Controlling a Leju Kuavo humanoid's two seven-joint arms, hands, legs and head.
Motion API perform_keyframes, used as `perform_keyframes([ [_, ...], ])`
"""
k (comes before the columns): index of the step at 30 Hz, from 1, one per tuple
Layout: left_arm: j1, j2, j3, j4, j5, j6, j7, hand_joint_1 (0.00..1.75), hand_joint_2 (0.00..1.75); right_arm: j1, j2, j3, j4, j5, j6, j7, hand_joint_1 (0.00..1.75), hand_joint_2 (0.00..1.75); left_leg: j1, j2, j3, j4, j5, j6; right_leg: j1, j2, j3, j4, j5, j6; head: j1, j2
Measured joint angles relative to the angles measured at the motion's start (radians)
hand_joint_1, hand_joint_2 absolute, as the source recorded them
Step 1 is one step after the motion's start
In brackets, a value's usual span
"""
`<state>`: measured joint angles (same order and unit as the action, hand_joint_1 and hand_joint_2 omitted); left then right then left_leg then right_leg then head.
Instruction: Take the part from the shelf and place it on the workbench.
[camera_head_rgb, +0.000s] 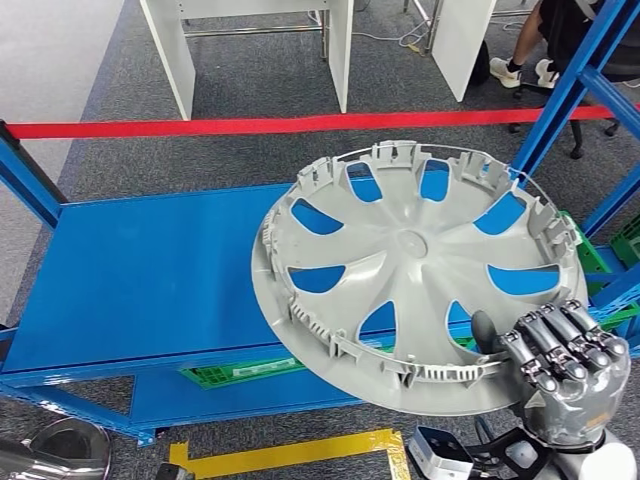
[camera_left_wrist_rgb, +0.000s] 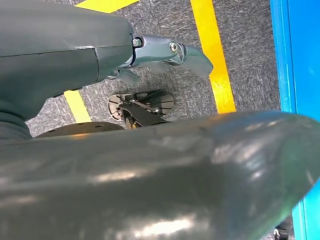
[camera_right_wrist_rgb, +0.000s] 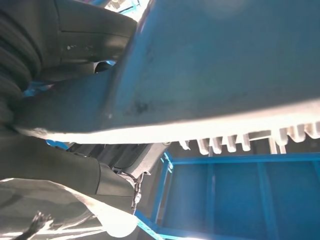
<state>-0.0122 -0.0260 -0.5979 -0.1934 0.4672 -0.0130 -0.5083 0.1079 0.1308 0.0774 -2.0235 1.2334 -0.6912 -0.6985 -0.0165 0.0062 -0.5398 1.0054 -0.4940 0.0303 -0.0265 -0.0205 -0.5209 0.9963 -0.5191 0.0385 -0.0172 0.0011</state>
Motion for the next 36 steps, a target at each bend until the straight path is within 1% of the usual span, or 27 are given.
perform_keyframes([
  [4,0.000,0.002,0.000,0.000,-0.001,0.007,0.005,0.00,0.00,0.000,0.000,0.000,-0.004,0.003,0.000,0.000,1.75,1.75,0.000,0.000,0.000,0.000,0.000,0.000,0.000,0.000,0.000,0.000,0.000,0.000,0.000,0.000],
  [5,0.000,0.003,0.000,0.000,-0.001,0.008,0.008,0.00,0.00,0.000,0.000,0.000,-0.006,0.003,0.000,0.000,1.75,1.75,-0.002,0.000,-0.001,0.002,-0.001,0.002,-0.001,0.000,0.000,-0.002,0.001,0.002,0.000,0.000],
  [7,-0.001,0.007,0.000,0.000,-0.002,0.008,0.016,0.00,0.00,0.000,0.000,0.000,-0.010,0.003,0.000,0.000,1.75,1.75,-0.005,-0.001,-0.001,0.001,-0.001,0.009,-0.004,-0.001,0.002,-0.008,0.005,0.009,0.000,0.000],
  [9,-0.001,0.009,0.000,0.000,-0.003,0.008,0.022,0.00,0.00,0.000,0.000,0.000,-0.016,0.003,0.000,0.000,1.75,1.75,0.000,-0.001,0.011,-0.019,0.009,0.019,-0.004,0.000,-0.002,-0.004,-0.003,0.013,0.000,0.000],
  [10,-0.002,0.009,0.000,0.000,-0.003,0.007,0.023,0.00,0.00,0.000,0.000,0.000,-0.019,0.003,0.000,0.000,1.75,1.75,0.003,-0.001,0.017,-0.031,0.015,0.023,-0.003,0.004,-0.015,0.020,-0.020,0.013,0.001,0.000],
  [11,-0.003,0.010,0.000,0.000,-0.003,0.007,0.024,0.00,0.00,0.000,0.000,0.000,-0.020,0.002,0.000,0.000,1.75,1.75,0.006,0.000,0.023,-0.039,0.021,0.026,-0.002,0.008,-0.038,0.066,-0.045,0.012,0.002,0.000],
  [13,-0.005,0.011,0.001,0.000,-0.003,0.007,0.027,0.00,0.00,0.001,0.000,0.000,-0.021,0.002,0.000,0.000,1.75,1.75,0.004,0.000,0.023,-0.038,0.024,0.028,-0.001,0.016,-0.107,0.205,-0.101,0.011,0.003,0.000],
  [14,-0.005,0.011,0.001,0.000,-0.003,0.006,0.031,0.00,0.00,0.002,0.000,0.000,-0.021,0.002,0.000,0.000,1.75,1.75,0.004,-0.001,0.023,-0.036,0.024,0.028,-0.001,0.017,-0.136,0.256,-0.111,0.012,0.004,0.000],
  [15,-0.005,0.011,0.001,0.000,-0.001,0.004,0.038,0.00,0.00,0.003,0.000,-0.001,-0.021,0.002,0.000,0.000,1.75,1.75,0.004,-0.003,0.023,-0.033,0.022,0.026,-0.002,0.018,-0.151,0.274,-0.102,0.014,0.004,0.000],
  [16,-0.005,0.011,0.002,0.000,0.004,0.001,0.050,0.00,0.00,0.003,0.000,-0.001,-0.021,0.003,0.000,0.000,1.75,1.75,0.005,-0.004,0.023,-0.028,0.018,0.023,-0.003,0.018,-0.146,0.248,-0.071,0.014,0.004,0.000],
  [17,-0.004,0.011,0.004,0.000,0.012,-0.002,0.065,0.00,0.00,0.004,0.000,-0.001,-0.022,0.003,0.000,0.000,1.75,1.75,0.006,-0.006,0.022,-0.021,0.013,0.019,-0.004,0.018,-0.124,0.190,-0.029,0.015,0.004,0.000],
  [18,-0.004,0.011,0.008,0.000,0.023,-0.006,0.081,0.00,0.00,0.004,0.000,-0.001,-0.023,0.002,0.000,0.000,1.75,1.75,0.007,-0.008,0.020,-0.013,0.007,0.013,-0.004,0.018,-0.099,0.130,0.002,0.014,0.004,0.000],
  [19,-0.004,0.011,0.013,0.001,0.033,-0.009,0.096,0.00,0.00,0.003,-0.001,-0.001,-0.026,0.002,0.000,0.000,1.75,1.75,0.006,-0.009,0.014,0.000,0.000,0.007,-0.005,0.020,-0.076,0.078,0.021,0.011,0.004,0.000],
  [20,-0.004,0.012,0.019,0.001,0.045,-0.012,0.108,0.00,0.00,0.004,-0.001,-0.001,-0.030,0.001,0.000,0.000,1.75,1.75,0.005,-0.010,0.007,0.011,-0.004,0.000,-0.004,0.021,-0.065,0.051,0.027,0.007,0.003,0.000],
  [21,-0.003,0.013,0.025,0.001,0.055,-0.014,0.118,0.00,0.00,0.005,-0.001,-0.002,-0.034,0.001,0.000,0.000,1.75,1.75,0.004,-0.011,-0.001,0.019,-0.005,-0.005,-0.001,0.023,-0.064,0.048,0.022,0.002,0.002,0.000],
  [23,0.000,0.017,0.038,0.003,0.071,-0.017,0.129,0.00,0.00,0.009,-0.001,-0.005,-0.041,0.000,0.000,0.001,1.75,1.75,0.005,-0.011,-0.011,0.027,-0.006,-0.013,0.000,0.023,-0.070,0.052,0.025,-0.010,0.000,0.000],
  [24,0.003,0.020,0.044,0.004,0.076,-0.017,0.133,0.00,0.00,0.012,-0.001,-0.008,-0.045,0.000,0.000,0.001,1.75,1.75,0.006,-0.011,-0.014,0.034,-0.014,-0.019,-0.002,0.021,-0.073,0.052,0.028,-0.015,-0.001,0.000],
  [26,0.007,0.024,0.053,0.006,0.083,-0.017,0.137,0.00,0.00,0.016,-0.001,-0.013,-0.055,-0.003,0.000,0.001,1.75,1.75,0.009,-0.010,-0.031,0.083,-0.062,-0.030,-0.006,0.017,-0.079,0.050,0.035,-0.028,-0.006,0.000],
  [28,0.008,0.028,0.061,0.007,0.086,-0.015,0.139,0.00,0.00,0.018,-0.001,-0.017,-0.065,-0.006,0.000,0.001,1.75,1.75,0.015,-0.010,-0.073,0.205,-0.139,-0.041,-0.004,0.013,-0.092,0.050,0.043,-0.036,-0.011,0.000],
  [29,0.008,0.030,0.063,0.007,0.087,-0.014,0.140,0.00,0.00,0.020,-0.001,-0.020,-0.069,-0.007,0.000,0.001,1.75,1.75,0.018,-0.010,-0.087,0.257,-0.164,-0.044,-0.004,0.012,-0.099,0.050,0.048,-0.038,-0.012,0.000],
  [30,0.008,0.033,0.066,0.008,0.088,-0.013,0.140,0.00,0.00,0.022,-0.001,-0.024,-0.073,-0.008,0.000,0.001,1.75,1.75,0.021,-0.010,-0.092,0.291,-0.177,-0.046,-0.003,0.011,-0.106,0.050,0.054,-0.038,-0.012,0.000],
  [31,0.008,0.035,0.068,0.008,0.088,-0.012,0.140,0.00,0.00,0.025,-0.001,-0.028,-0.076,-0.008,0.000,0.001,1.75,1.75,0.023,-0.010,-0.073,0.274,-0.165,-0.047,-0.003,0.010,-0.113,0.050,0.060,-0.037,-0.012,0.000],
  [32,0.008,0.038,0.070,0.008,0.089,-0.010,0.140,0.00,0.00,0.028,-0.001,-0.032,-0.081,-0.010,0.000,0.001,1.75,1.75,0.025,-0.010,-0.038,0.222,-0.138,-0.046,-0.004,0.010,-0.119,0.050,0.066,-0.034,-0.012,0.000],
  [33,0.007,0.040,0.073,0.008,0.090,-0.008,0.140,0.00,0.00,0.031,-0.001,-0.037,-0.087,-0.011,0.000,0.001,1.75,1.75,0.026,-0.010,0.007,0.146,-0.108,-0.045,-0.004,0.010,-0.123,0.050,0.073,-0.030,-0.012,0.000],
  [34,0.006,0.043,0.075,0.008,0.091,-0.006,0.140,0.00,0.00,0.034,-0.001,-0.042,-0.094,-0.014,0.000,0.001,1.75,1.75,0.025,-0.011,0.046,0.076,-0.087,-0.043,-0.003,0.010,-0.126,0.050,0.079,-0.024,-0.012,0.000],
  [35,0.004,0.045,0.078,0.008,0.093,-0.003,0.140,0.00,0.00,0.036,-0.001,-0.047,-0.102,-0.018,0.000,0.001,1.75,1.75,0.023,-0.011,0.071,0.026,-0.074,-0.039,-0.003,0.010,-0.128,0.049,0.086,-0.017,-0.011,0.000],
  [36,0.003,0.047,0.080,0.008,0.095,-0.001,0.140,0.00,0.00,0.038,-0.001,-0.053,-0.109,-0.021,0.000,0.001,1.75,1.75,0.020,-0.012,0.080,0.001,-0.070,-0.034,-0.003,0.009,-0.129,0.046,0.093,-0.010,-0.011,0.000],
])
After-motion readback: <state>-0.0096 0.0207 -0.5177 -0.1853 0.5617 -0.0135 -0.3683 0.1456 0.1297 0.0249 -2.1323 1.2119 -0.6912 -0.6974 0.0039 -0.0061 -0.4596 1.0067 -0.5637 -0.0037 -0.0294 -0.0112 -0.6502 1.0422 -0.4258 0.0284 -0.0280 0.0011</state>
